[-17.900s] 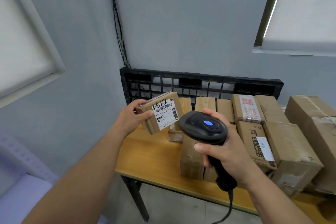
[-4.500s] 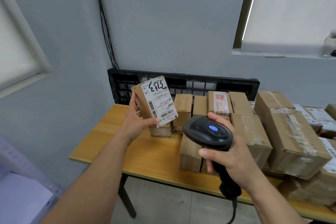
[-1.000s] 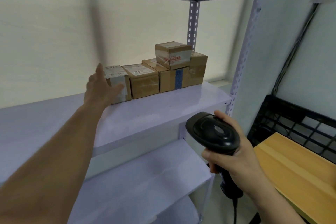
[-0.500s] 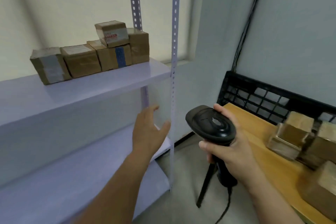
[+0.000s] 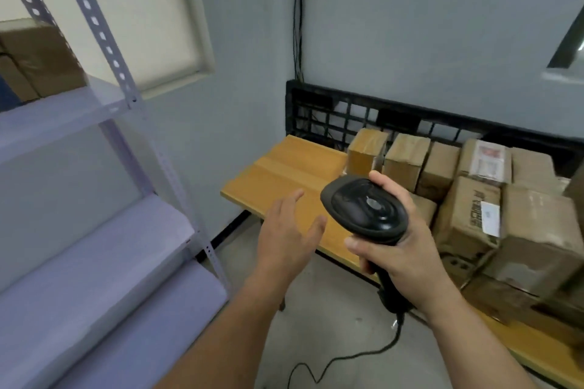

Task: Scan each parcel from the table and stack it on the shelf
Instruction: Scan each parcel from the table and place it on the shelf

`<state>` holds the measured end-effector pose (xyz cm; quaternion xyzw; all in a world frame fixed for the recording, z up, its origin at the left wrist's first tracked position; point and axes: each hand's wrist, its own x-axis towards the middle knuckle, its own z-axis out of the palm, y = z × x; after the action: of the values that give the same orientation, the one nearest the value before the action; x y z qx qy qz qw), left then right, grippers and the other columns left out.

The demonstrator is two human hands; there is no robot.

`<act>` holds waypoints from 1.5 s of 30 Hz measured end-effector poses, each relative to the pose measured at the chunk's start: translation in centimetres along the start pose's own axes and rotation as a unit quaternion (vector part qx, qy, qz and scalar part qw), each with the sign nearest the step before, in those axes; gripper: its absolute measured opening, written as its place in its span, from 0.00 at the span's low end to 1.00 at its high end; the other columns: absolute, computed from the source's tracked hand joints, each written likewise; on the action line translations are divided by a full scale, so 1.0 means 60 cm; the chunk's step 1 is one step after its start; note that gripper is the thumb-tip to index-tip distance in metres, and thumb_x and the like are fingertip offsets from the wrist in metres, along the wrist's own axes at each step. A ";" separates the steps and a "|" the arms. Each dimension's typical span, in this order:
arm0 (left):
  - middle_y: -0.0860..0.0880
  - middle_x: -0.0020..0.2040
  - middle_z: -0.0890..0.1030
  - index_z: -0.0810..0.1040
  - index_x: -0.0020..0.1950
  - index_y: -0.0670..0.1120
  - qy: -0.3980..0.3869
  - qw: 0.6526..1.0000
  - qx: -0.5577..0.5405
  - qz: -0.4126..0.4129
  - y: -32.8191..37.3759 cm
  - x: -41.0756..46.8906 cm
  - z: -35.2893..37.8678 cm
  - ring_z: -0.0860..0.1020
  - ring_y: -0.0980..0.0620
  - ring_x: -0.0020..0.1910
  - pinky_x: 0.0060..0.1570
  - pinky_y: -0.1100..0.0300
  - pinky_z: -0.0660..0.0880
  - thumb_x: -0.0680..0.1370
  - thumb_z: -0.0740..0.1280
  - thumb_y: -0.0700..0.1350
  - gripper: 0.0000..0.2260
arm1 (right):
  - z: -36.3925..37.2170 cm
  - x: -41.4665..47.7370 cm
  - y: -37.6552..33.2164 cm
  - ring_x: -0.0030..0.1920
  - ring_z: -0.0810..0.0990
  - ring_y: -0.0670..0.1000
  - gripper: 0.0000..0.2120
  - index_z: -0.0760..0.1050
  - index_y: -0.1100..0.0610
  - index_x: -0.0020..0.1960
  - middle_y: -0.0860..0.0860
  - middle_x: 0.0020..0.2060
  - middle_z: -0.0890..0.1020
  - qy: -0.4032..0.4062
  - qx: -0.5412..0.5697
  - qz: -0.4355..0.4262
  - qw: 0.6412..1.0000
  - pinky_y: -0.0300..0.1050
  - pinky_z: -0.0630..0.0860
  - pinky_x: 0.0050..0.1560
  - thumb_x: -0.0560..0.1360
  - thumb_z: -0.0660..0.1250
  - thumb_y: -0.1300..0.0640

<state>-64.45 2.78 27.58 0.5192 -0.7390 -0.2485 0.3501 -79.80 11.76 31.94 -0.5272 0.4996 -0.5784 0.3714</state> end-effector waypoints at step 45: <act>0.41 0.67 0.70 0.54 0.78 0.54 -0.316 0.919 0.237 -0.011 0.042 0.496 0.272 0.69 0.40 0.65 0.61 0.49 0.71 0.71 0.67 0.64 0.40 | -0.155 0.244 0.096 0.27 0.79 0.56 0.41 0.65 0.38 0.69 0.56 0.57 0.78 0.242 -0.068 0.067 0.966 0.47 0.79 0.29 0.67 0.77 0.68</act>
<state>-84.99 -24.33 26.83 0.4896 -0.8426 -0.2213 -0.0374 -91.91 -1.78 30.37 -0.3607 0.6467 -0.6274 0.2410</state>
